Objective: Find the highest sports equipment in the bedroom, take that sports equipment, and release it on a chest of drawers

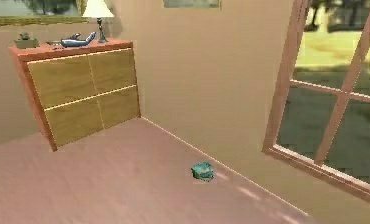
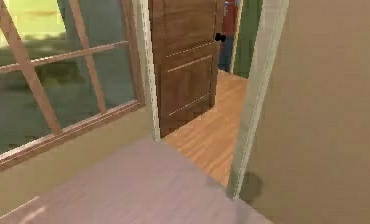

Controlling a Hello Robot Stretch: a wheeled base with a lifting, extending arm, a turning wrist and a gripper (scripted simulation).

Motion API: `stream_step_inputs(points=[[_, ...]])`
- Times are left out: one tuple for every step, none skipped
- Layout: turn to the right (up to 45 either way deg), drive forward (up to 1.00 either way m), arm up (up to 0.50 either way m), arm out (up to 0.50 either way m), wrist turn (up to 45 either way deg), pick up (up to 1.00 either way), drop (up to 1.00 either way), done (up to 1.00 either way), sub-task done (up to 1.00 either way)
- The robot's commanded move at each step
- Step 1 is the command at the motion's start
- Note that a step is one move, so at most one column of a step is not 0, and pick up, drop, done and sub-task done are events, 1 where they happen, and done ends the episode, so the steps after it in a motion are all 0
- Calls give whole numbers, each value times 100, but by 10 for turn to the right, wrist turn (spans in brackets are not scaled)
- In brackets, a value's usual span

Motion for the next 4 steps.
stream_step_inputs(points=[[-360, 0, 0, 0, 0, 0, 0, 0, 0], [0, 20, 0, 0, 0, 0, 0, 0, 0], [-240, 0, 0, 0, 0, 0, 0, 0, 0], [0, 45, 0, 0, 0, 0, 0, 0, 0]])
